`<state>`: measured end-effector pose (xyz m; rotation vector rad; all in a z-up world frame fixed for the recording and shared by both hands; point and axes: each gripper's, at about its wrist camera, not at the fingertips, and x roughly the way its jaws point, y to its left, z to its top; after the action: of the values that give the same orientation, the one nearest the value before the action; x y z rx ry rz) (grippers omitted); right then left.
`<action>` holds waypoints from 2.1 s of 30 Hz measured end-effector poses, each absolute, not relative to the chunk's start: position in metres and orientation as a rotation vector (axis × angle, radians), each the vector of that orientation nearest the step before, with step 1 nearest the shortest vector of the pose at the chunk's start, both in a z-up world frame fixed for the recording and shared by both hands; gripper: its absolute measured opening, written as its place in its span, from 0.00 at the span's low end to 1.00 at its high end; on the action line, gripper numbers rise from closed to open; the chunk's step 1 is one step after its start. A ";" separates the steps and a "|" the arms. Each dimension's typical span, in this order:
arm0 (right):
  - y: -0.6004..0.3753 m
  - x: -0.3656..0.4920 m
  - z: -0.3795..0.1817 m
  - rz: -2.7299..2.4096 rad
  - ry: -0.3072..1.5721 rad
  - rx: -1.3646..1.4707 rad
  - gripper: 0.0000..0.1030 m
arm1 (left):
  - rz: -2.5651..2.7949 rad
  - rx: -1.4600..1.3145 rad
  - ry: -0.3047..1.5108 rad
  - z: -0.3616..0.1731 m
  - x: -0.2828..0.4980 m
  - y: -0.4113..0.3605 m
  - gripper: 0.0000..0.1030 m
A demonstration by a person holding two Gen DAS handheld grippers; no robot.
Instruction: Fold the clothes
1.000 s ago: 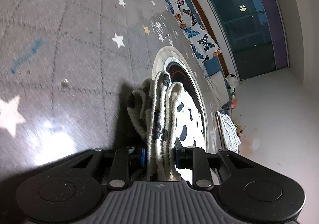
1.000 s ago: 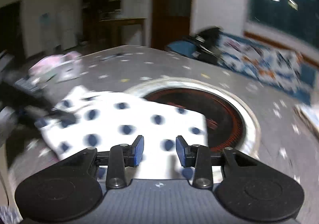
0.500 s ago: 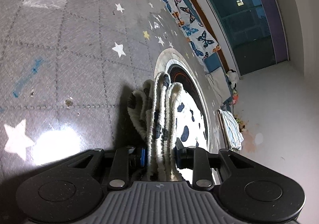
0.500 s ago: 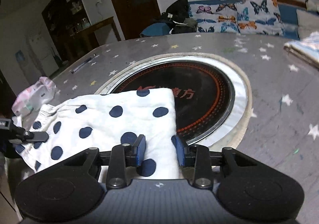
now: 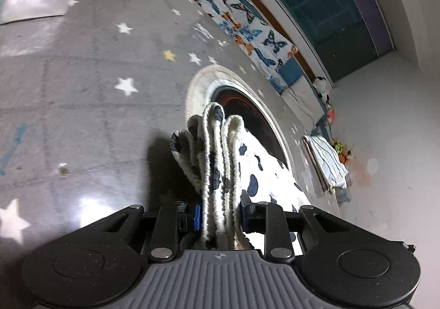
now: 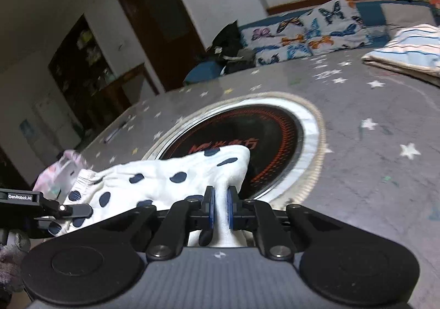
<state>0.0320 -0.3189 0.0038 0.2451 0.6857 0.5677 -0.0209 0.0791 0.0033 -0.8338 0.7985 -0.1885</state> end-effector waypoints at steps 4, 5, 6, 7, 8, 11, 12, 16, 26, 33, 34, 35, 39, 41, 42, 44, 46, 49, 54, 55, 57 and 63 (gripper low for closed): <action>-0.341 0.023 0.006 0.507 0.660 0.268 0.08 | -0.225 -0.810 0.819 0.006 -0.010 0.059 0.26; -0.346 0.020 0.007 0.492 0.654 0.274 0.08 | -0.236 -0.805 0.824 0.006 -0.007 0.054 0.26; -0.352 0.018 0.007 0.477 0.648 0.280 0.08 | -0.247 -0.800 0.830 0.007 -0.005 0.048 0.26; -0.357 0.016 0.008 0.462 0.641 0.285 0.08 | -0.260 -0.795 0.834 0.008 -0.002 0.042 0.26; -0.363 0.013 0.009 0.447 0.635 0.291 0.08 | -0.273 -0.789 0.837 0.009 0.002 0.036 0.26; -0.379 0.007 0.011 0.404 0.618 0.303 0.08 | -0.308 -0.767 0.848 0.012 0.013 0.017 0.26; -0.383 0.007 0.011 0.394 0.615 0.304 0.08 | -0.319 -0.759 0.852 0.013 0.017 0.010 0.26; -0.409 0.006 0.016 0.344 0.595 0.311 0.08 | -0.356 -0.729 0.872 0.014 0.032 -0.018 0.26; -0.464 0.016 0.017 0.261 0.576 0.319 0.08 | -0.415 -0.675 0.905 0.018 0.064 -0.082 0.26; -0.501 0.028 0.020 0.201 0.562 0.319 0.08 | -0.457 -0.626 0.927 0.021 0.091 -0.127 0.27; -0.505 0.029 0.020 0.193 0.559 0.317 0.08 | -0.462 -0.620 0.929 0.021 0.094 -0.133 0.26; -0.509 0.030 0.021 0.186 0.557 0.314 0.08 | -0.467 -0.614 0.931 0.022 0.098 -0.139 0.27; -0.527 0.038 0.023 0.155 0.546 0.297 0.08 | -0.489 -0.585 0.937 0.022 0.110 -0.161 0.27; -0.534 0.042 0.024 0.141 0.539 0.293 0.08 | -0.496 -0.570 0.938 0.022 0.116 -0.172 0.27; -0.538 0.044 0.024 0.134 0.536 0.291 0.08 | -0.500 -0.563 0.936 0.022 0.118 -0.176 0.27; -0.544 0.046 0.023 0.119 0.534 0.290 0.08 | -0.508 -0.548 0.932 0.021 0.122 -0.184 0.27; -0.552 0.048 0.021 0.102 0.533 0.293 0.08 | -0.516 -0.531 0.930 0.020 0.125 -0.193 0.27; -0.559 0.049 0.015 0.079 0.544 0.296 0.08 | -0.520 -0.511 0.941 0.014 0.127 -0.202 0.27; -0.567 0.045 0.004 0.058 0.571 0.307 0.08 | -0.511 -0.491 0.967 0.004 0.129 -0.209 0.28; -0.568 0.045 0.002 0.057 0.575 0.309 0.08 | -0.510 -0.489 0.968 0.004 0.129 -0.210 0.28; -0.568 0.044 0.000 0.056 0.580 0.311 0.08 | -0.507 -0.488 0.971 0.003 0.129 -0.210 0.29; -0.568 0.038 -0.006 0.051 0.592 0.314 0.08 | -0.500 -0.457 0.979 0.004 0.130 -0.212 0.32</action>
<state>0.0379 -0.5678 -0.0065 0.3140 0.5916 0.0508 0.1299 -0.2116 0.0035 -0.4572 0.9791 -0.5003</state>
